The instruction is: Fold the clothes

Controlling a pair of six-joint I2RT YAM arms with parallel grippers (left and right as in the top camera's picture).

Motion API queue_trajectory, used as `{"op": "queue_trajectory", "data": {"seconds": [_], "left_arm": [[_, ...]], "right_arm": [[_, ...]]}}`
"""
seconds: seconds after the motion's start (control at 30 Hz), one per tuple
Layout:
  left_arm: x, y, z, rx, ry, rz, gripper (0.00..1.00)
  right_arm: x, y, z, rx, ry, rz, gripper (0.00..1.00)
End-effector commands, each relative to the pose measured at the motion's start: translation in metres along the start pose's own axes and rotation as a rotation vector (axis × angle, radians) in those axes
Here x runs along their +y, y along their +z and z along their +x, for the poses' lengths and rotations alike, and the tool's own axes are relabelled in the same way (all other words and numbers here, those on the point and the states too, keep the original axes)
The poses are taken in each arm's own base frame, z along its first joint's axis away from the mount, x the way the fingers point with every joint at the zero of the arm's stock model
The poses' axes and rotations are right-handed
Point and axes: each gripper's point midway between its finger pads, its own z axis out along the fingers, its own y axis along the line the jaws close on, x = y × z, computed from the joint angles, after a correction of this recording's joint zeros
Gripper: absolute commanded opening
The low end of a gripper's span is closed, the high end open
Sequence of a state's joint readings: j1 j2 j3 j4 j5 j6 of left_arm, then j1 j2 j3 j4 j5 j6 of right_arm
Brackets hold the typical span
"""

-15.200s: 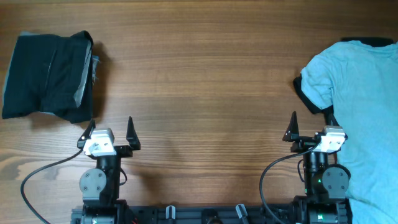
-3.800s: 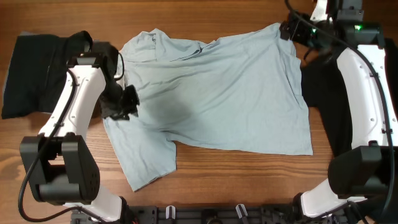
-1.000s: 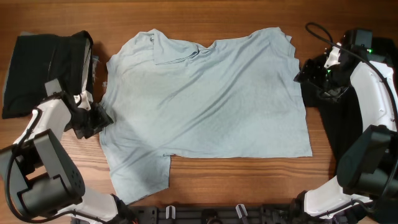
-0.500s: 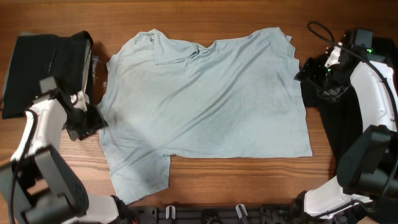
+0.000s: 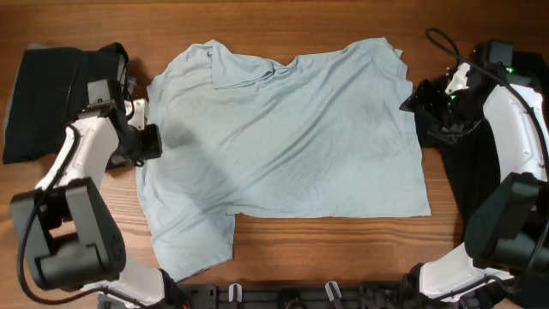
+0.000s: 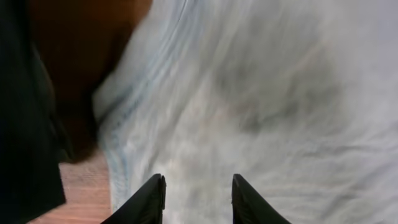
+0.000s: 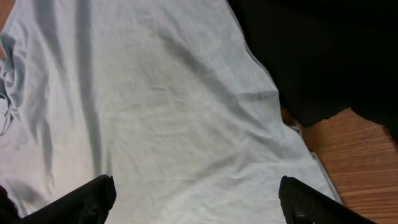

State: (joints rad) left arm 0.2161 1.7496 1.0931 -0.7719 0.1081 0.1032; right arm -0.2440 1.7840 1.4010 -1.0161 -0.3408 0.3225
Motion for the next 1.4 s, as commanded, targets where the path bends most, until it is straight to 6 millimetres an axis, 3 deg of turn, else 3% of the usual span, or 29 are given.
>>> {"op": "queue_trajectory", "data": {"seconds": [0.0,0.2,0.3,0.4,0.43,0.53,0.63,0.8,0.93,1.07,1.2,1.37], "left_arm": [[0.017,0.006,0.008,0.047,-0.055,-0.093,0.36],[0.033,0.009,0.0,0.016,-0.1,-0.186,0.33],[0.025,0.018,0.003,0.039,-0.079,-0.182,0.33],[0.011,0.014,0.0,0.026,0.007,-0.226,0.35],[0.017,0.009,0.001,0.027,0.029,-0.334,0.36],[0.012,0.009,0.003,0.026,0.01,-0.358,0.39],[0.026,0.003,0.003,0.02,0.004,-0.438,0.42],[0.025,0.01,-0.003,0.002,-0.024,-0.383,0.4],[0.037,0.021,-0.001,0.022,-0.066,-0.378,0.39],[0.032,0.029,-0.002,0.026,-0.077,-0.325,0.38],[0.035,0.049,0.015,0.092,-0.073,-0.329,0.29],[0.036,0.047,0.015,0.091,-0.072,-0.334,0.11]], "right_arm": [[0.003,0.005,0.004,0.024,0.028,-0.018,0.89],[0.003,0.005,0.003,0.023,0.031,-0.018,0.89],[0.003,0.005,0.003,0.02,0.03,-0.019,0.89],[0.003,0.005,0.003,0.02,0.03,-0.02,0.89],[0.003,0.005,0.003,0.02,0.03,-0.019,0.89],[0.003,0.005,0.003,0.021,0.03,-0.019,0.89],[0.003,0.005,0.003,0.023,0.031,-0.019,0.89],[0.003,0.004,0.003,0.02,0.03,-0.02,0.89],[0.004,0.004,0.003,0.022,0.03,-0.022,0.89],[0.004,0.005,0.003,0.022,0.029,-0.023,0.89],[0.004,0.004,0.003,0.022,0.03,-0.023,0.89],[0.004,0.004,0.003,0.022,0.03,-0.022,0.88]]}}
